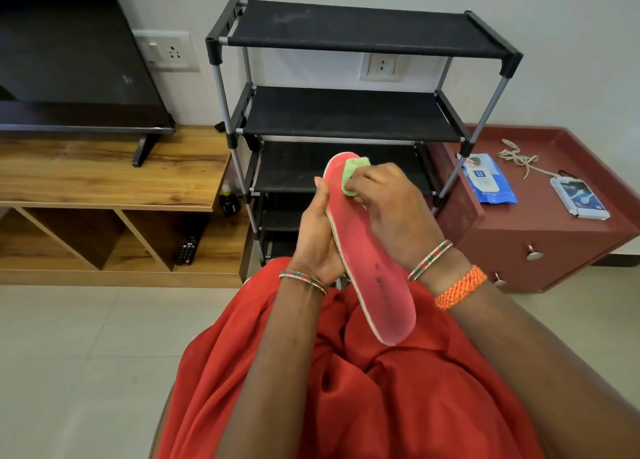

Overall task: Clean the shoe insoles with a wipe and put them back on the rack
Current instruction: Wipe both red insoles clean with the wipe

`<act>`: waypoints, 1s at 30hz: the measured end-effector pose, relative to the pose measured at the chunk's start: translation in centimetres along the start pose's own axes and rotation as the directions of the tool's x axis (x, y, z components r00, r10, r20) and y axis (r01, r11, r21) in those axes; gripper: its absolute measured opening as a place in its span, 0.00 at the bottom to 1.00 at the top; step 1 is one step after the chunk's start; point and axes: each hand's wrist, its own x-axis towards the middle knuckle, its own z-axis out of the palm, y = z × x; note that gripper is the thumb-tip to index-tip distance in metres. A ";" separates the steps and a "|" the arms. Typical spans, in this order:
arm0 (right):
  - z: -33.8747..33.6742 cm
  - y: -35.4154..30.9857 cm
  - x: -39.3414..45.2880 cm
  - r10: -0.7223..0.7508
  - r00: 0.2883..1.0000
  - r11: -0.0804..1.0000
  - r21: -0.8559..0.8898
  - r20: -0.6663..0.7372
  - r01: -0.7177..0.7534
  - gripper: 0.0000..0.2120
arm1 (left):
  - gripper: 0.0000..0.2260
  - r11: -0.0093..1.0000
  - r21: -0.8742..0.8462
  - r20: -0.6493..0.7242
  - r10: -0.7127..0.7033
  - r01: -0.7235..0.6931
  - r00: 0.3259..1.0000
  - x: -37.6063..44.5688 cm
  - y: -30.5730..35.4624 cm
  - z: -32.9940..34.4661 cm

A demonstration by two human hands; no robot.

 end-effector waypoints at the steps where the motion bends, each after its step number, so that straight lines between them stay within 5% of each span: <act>1: -0.1 0.0 0.1 -0.014 1.000 1.000 -0.007 0.024 0.015 0.08 | 0.31 1.000 -0.011 -0.005 -0.002 0.002 1.000 0.1 0.1 -0.2; 7: -0.1 -0.4 -1.6 -0.017 0.970 0.999 0.041 0.242 0.007 0.13 | 0.37 0.999 0.029 0.002 -0.025 0.025 1.000 0.3 0.6 -0.7; 13: -0.7 0.5 0.6 0.027 0.999 1.000 -0.002 -0.029 -0.027 0.09 | 0.30 0.991 0.132 -0.026 0.025 -0.021 0.999 0.4 0.2 0.3; 17: -0.3 -0.1 -0.5 0.117 0.992 0.982 0.155 -0.042 -0.109 0.08 | 0.32 0.996 0.085 -0.003 0.012 -0.011 1.000 0.2 0.4 -0.2; 21: -0.3 -0.1 -1.3 0.124 0.972 0.977 0.146 0.199 -0.155 0.10 | 0.36 0.998 0.051 0.009 -0.035 0.035 0.999 0.4 -0.3 -0.5; 27: -2.5 -0.1 -1.0 0.190 0.807 0.906 0.216 0.559 -0.363 0.04 | 0.36 0.999 0.044 -0.007 -0.031 0.032 0.999 0.9 -0.7 -0.5; 30: -2.7 0.1 -0.4 0.287 0.861 0.755 0.454 0.419 -0.473 0.01 | 0.34 0.999 -0.008 0.010 -0.037 0.037 0.999 0.8 -0.7 -0.2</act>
